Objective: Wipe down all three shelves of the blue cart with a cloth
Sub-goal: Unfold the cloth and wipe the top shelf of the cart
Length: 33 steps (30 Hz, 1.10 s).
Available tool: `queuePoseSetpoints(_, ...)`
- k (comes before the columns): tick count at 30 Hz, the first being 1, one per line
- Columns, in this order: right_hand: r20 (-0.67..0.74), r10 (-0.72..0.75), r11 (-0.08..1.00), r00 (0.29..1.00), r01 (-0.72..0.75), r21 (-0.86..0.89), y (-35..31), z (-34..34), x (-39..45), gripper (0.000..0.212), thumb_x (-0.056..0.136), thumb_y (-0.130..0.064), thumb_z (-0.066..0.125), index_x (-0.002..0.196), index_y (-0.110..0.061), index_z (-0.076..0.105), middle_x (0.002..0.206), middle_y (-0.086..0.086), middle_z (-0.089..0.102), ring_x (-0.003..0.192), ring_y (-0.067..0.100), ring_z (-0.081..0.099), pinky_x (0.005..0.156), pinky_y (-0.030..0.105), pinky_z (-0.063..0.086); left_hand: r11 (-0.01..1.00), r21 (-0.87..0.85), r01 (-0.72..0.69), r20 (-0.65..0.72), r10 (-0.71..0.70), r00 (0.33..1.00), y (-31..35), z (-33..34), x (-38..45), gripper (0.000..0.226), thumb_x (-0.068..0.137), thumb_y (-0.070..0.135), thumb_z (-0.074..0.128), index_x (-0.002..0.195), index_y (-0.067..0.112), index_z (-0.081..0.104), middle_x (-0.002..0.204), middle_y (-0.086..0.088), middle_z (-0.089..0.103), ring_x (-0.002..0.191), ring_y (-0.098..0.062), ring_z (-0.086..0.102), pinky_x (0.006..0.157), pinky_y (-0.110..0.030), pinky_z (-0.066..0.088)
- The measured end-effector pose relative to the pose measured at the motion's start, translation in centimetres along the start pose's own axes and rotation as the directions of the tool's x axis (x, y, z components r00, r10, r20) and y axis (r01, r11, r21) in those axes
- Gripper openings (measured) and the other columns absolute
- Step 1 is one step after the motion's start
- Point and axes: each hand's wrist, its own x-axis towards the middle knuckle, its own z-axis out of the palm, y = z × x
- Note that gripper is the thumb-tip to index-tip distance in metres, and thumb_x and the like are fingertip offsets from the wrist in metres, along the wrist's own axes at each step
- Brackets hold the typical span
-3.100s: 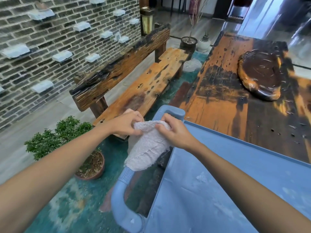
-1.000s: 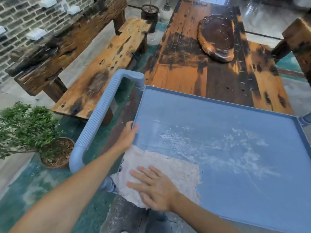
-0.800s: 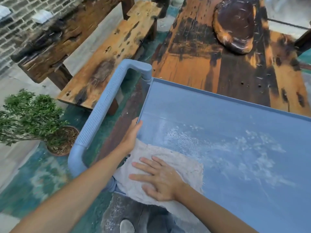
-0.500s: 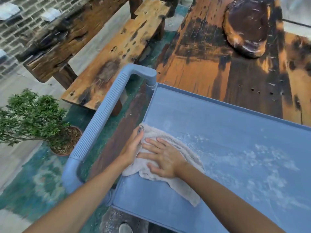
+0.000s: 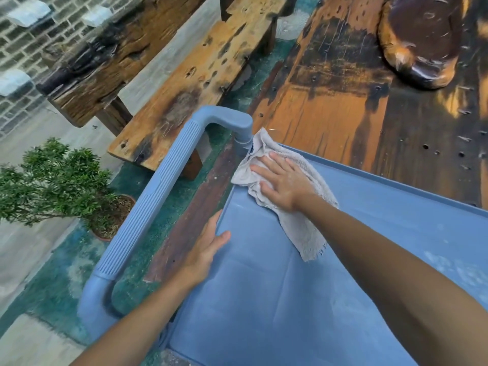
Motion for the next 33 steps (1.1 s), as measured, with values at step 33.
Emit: queuePoseSetpoints(33,-0.164,0.518,0.854,0.839,-0.497,0.154,5.1,1.1,-10.5,0.054,0.103,-0.051,0.021,0.157,-0.047,0.023,0.170,-0.011,0.015,0.158,0.016,0.009,0.127,0.040,0.003,0.091,0.995,-0.047,0.054,-0.074,0.996,7.5,10.8,7.3,0.057,0.092,0.045,0.044,0.143,0.022,0.033,0.151,-0.003,0.024,0.126,-0.040,0.031,0.082,-0.043,0.046)
